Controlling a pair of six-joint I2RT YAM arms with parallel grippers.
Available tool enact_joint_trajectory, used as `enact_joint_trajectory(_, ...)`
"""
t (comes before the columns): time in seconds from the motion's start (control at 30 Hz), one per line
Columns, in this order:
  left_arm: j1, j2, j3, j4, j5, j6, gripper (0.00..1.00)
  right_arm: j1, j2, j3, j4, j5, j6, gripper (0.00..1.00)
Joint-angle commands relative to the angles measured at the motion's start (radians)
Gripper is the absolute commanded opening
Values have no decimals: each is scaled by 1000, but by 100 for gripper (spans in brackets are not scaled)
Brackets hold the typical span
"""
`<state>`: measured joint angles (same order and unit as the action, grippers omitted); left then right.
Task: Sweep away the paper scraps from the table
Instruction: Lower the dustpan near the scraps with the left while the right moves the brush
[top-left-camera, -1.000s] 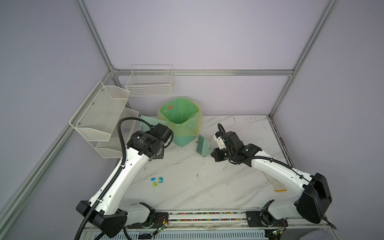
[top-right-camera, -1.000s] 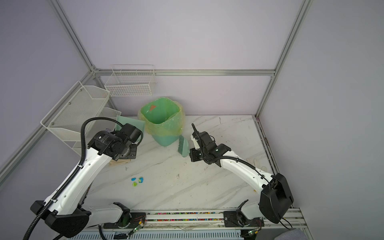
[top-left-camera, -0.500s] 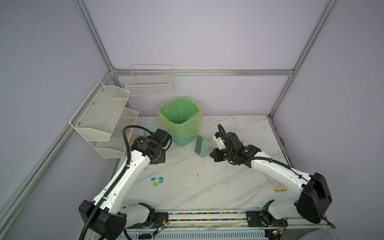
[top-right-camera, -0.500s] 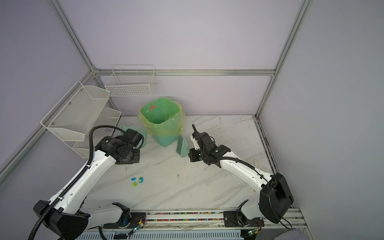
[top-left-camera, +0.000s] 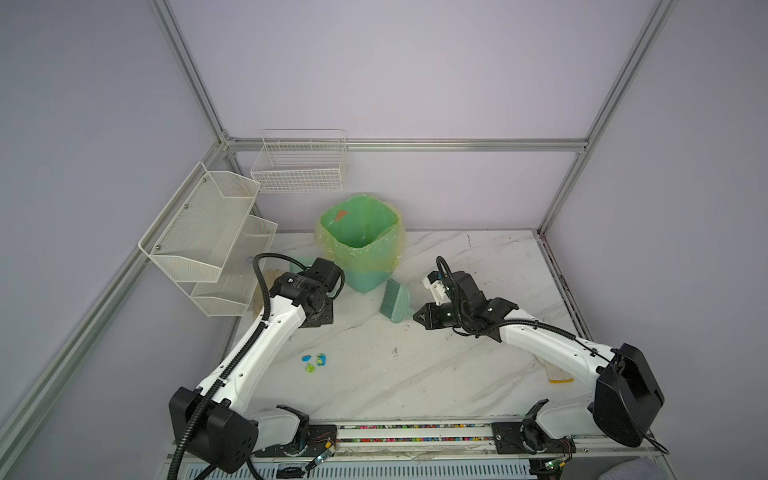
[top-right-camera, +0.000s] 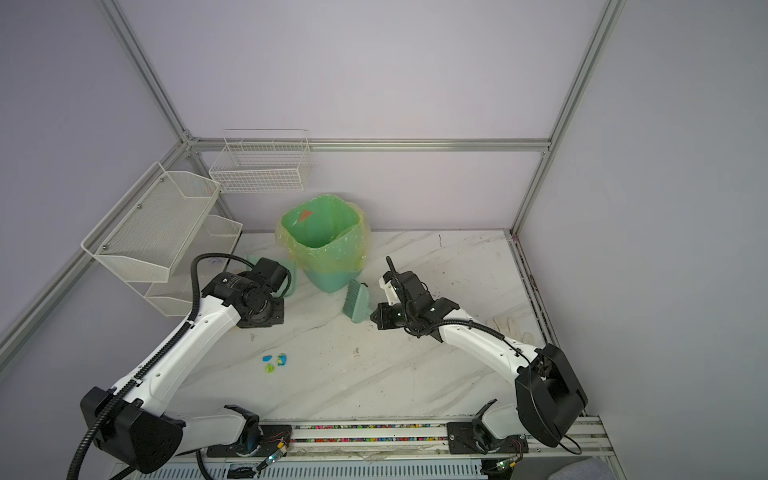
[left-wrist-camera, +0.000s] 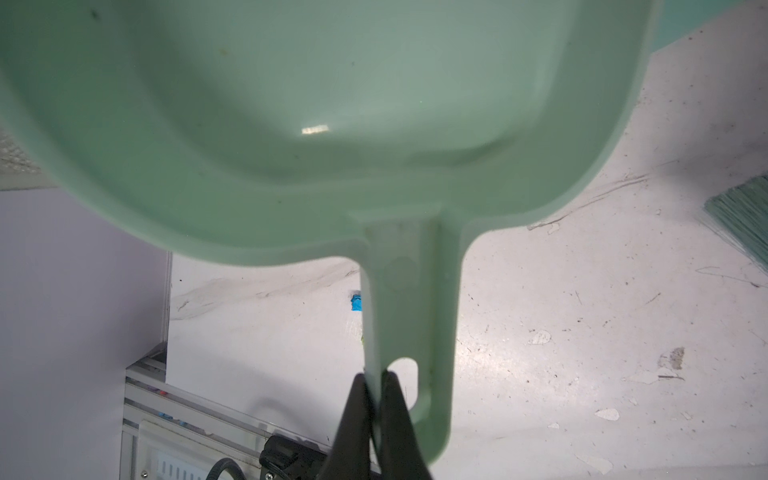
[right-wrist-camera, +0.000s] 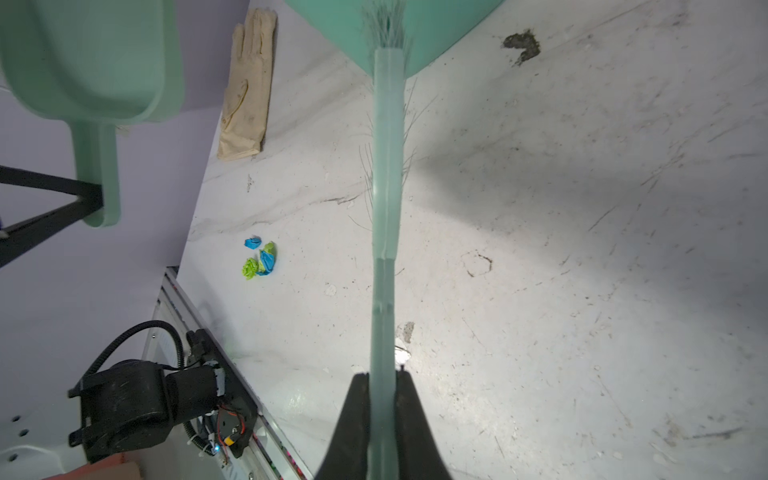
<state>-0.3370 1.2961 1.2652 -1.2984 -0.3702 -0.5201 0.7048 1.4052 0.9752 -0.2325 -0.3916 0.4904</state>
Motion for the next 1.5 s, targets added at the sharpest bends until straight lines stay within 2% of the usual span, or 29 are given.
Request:
enact_joint_trajectory(0.0,42,-5,-39,54,5,7,0,8,-25,-17,101,-62,56,0)
enact_joint_trajectory(0.17,75,-4,-53,88,34,26,0,57,-9,-35,160,-81,103,0)
enact_joint_trajectory(0.37,109,33,-40,75,8,58,0,142,45,1,208,-135,141,0)
enact_joint_trajectory(0.7,163,24,-92,122,21,69,0,284,211,135,238,-150,153,0)
enact_joint_trajectory(1.3,204,-16,-77,115,25,142,0,453,517,393,264,-153,189,0)
enact_joint_trajectory(1.47,211,-17,-91,118,25,150,0,464,554,398,303,-172,235,0)
